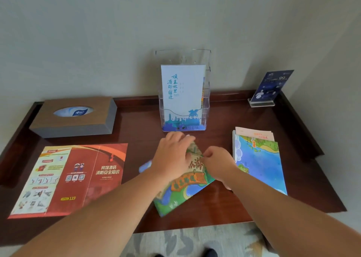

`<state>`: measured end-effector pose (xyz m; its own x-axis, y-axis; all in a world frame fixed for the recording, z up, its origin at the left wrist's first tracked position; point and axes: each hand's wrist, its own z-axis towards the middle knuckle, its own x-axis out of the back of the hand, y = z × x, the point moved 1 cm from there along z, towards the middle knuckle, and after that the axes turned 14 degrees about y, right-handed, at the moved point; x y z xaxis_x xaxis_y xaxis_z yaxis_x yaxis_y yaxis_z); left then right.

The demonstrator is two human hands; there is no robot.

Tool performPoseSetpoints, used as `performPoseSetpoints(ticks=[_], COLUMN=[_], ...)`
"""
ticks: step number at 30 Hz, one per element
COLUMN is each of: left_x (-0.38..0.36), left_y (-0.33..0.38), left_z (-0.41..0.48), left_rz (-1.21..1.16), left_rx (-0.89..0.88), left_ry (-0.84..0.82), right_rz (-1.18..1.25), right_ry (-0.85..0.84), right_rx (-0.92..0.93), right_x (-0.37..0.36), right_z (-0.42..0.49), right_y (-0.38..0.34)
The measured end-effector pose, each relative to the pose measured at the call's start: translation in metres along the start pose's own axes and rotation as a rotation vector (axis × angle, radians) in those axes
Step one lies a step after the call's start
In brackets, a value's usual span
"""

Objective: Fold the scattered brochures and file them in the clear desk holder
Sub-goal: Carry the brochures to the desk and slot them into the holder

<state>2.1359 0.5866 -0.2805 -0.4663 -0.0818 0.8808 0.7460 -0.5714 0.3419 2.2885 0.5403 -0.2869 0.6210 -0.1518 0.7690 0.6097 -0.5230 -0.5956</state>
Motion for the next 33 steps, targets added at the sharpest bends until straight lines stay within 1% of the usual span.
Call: performPoseSetpoints(ticks=[1, 3, 5, 7, 9, 11, 13, 16, 19, 21, 27, 29, 31, 33], left_x=[-0.004, -0.014, -0.026, -0.036, -0.043, -0.046, -0.050, -0.056, -0.059, -0.059, -0.053, -0.049, -0.046, -0.043], left_y=[0.002, 0.008, 0.011, 0.011, 0.010, 0.010, 0.011, 0.011, 0.009, 0.007, 0.016, 0.019, 0.019, 0.020], left_z=[-0.007, -0.024, -0.041, -0.054, -0.057, -0.054, -0.050, -0.047, -0.047, -0.048, -0.043, -0.041, -0.041, -0.041], left_rz=[0.006, 0.014, 0.044, 0.115, 0.175, 0.197, 0.212, 0.234, 0.235, 0.262, 0.375, 0.381, 0.334, 0.281], left_rx=[0.048, 0.100, 0.125, 0.125, 0.093, 0.043, 0.009, -0.013, -0.022, -0.044, -0.105, -0.135, -0.169, -0.164], left_ry=[-0.031, -0.153, -0.301, -0.401, -0.394, -0.353, -0.351, -0.388, -0.379, -0.368, -0.405, -0.372, -0.315, -0.263], right_rz=[0.038, 0.030, -0.012, -0.095, -0.094, -0.054, -0.057, -0.228, -0.282, -0.276, -0.332, -0.361, -0.381, -0.396], right_ry=[0.013, -0.039, -0.074, -0.013, 0.091, 0.170, 0.259, 0.346, 0.290, 0.232, 0.188, 0.182, 0.188, 0.197], right_rx=[-0.086, -0.173, -0.182, -0.127, -0.076, -0.095, -0.166, -0.326, -0.482, -0.516, -0.492, -0.478, -0.470, -0.464], right_x=[0.000, -0.001, -0.002, 0.005, 0.021, 0.042, 0.064, 0.087, 0.092, 0.088, 0.081, 0.080, 0.079, 0.077], right_z=[-0.001, -0.003, -0.004, -0.005, -0.001, 0.005, 0.012, 0.017, 0.015, 0.014, 0.017, 0.017, 0.017, 0.016], right_y=[0.005, 0.013, 0.019, 0.022, 0.028, 0.040, 0.061, 0.095, 0.115, 0.123, 0.127, 0.128, 0.128, 0.128])
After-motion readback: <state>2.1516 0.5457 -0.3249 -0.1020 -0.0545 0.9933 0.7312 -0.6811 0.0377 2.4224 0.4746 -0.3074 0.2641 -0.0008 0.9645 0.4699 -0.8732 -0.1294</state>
